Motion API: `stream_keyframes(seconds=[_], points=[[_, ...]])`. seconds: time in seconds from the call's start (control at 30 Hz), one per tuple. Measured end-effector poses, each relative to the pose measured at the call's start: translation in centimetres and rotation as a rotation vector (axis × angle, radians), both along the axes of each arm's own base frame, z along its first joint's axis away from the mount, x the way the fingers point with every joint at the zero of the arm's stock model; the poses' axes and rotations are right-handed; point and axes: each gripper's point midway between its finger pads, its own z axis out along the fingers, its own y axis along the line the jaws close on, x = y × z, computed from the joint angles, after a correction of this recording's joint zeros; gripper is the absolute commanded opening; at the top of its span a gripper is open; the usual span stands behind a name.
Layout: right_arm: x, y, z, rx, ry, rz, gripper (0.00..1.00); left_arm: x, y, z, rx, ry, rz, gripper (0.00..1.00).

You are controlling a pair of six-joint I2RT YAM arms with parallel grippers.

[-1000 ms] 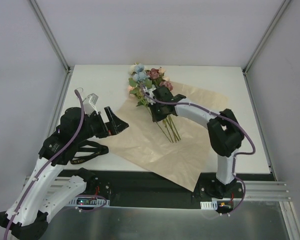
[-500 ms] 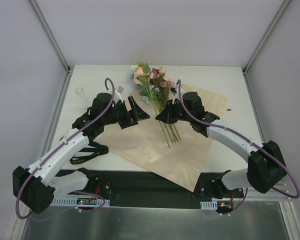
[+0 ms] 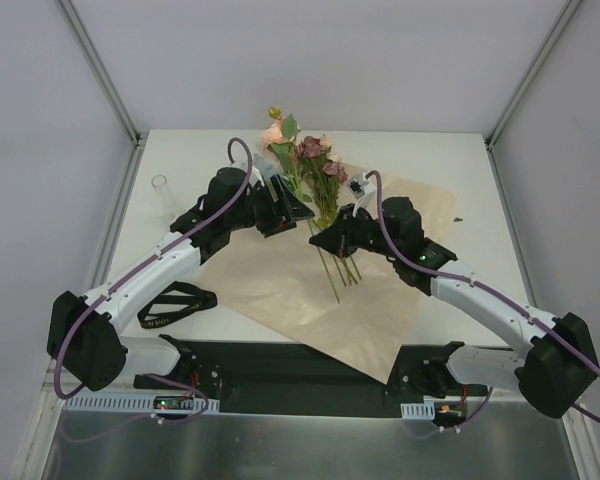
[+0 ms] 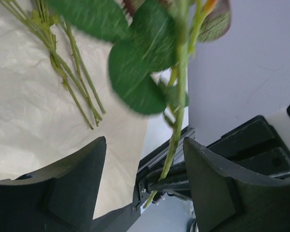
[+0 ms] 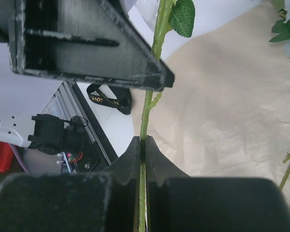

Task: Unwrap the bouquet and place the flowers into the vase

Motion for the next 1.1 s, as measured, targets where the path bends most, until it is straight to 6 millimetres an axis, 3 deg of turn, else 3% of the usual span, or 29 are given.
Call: stream_keyframes(seconds=[0.13,0.23,0.27,0.33,0.43,0.47,0.57,0.63,0.7,0.8,0.9,1.03,1.1], points=[[-1.1,0.7,0.1,-0.010,-0.030,0.039,0.01,0.6,-0.4,1.1,-0.015,-0.031,-0.001,0.47],[-1.7,1.0,0.1,-0.021,-0.051,0.058,0.00,0.8,-0.4,1.4,-0.018,-0.045,-0.001,0.29],[-1.9,1.1,0.2,-0.025,-0.060,0.064,0.01,0.8,-0.4,1.3,-0.016,-0.047,-0.002,0.13],[-2.3,1.3,0.0,-0.039,-0.077,0.078,0.01,0.8,-0.4,1.4,-0.010,-0.059,-0.007,0.00],[-2.7,1.4,-0.5,-0.076,-0.099,0.087,0.02,0.6,-0.2,1.7,0.003,-0.083,-0.020,0.00],[-2.8,1.5,-0.5,-0.082,-0.106,0.092,0.20,0.3,-0.2,1.8,0.012,-0.092,-0.027,0.00],[-3.0,1.6,0.1,-0.101,-0.115,0.106,0.49,0.1,0.5,2.5,0.063,-0.147,-0.043,0.00],[-2.9,1.5,0.6,-0.115,-0.120,0.103,0.57,0.4,1.6,3.9,0.125,-0.222,-0.029,0.00],[-2.5,1.0,0.9,-0.138,-0.133,0.082,0.62,0.8,3.2,6.4,0.202,-0.319,0.008,0.00],[-2.1,-0.5,0.7,-0.174,-0.131,0.047,0.64,1.8,6.7,11.8,0.315,-0.492,0.117,0.00],[-1.6,-2.4,0.8,-0.208,-0.140,0.001,0.66,2.9,12.1,18.6,0.439,-0.684,0.307,0.00],[-1.2,-4.0,1.0,-0.231,-0.149,-0.034,0.66,3.2,19.4,26.1,0.597,-0.840,0.579,0.00],[-1.2,-4.5,0.7,-0.242,-0.139,-0.041,0.66,3.2,22.3,29.0,0.666,-0.900,0.695,0.00]])
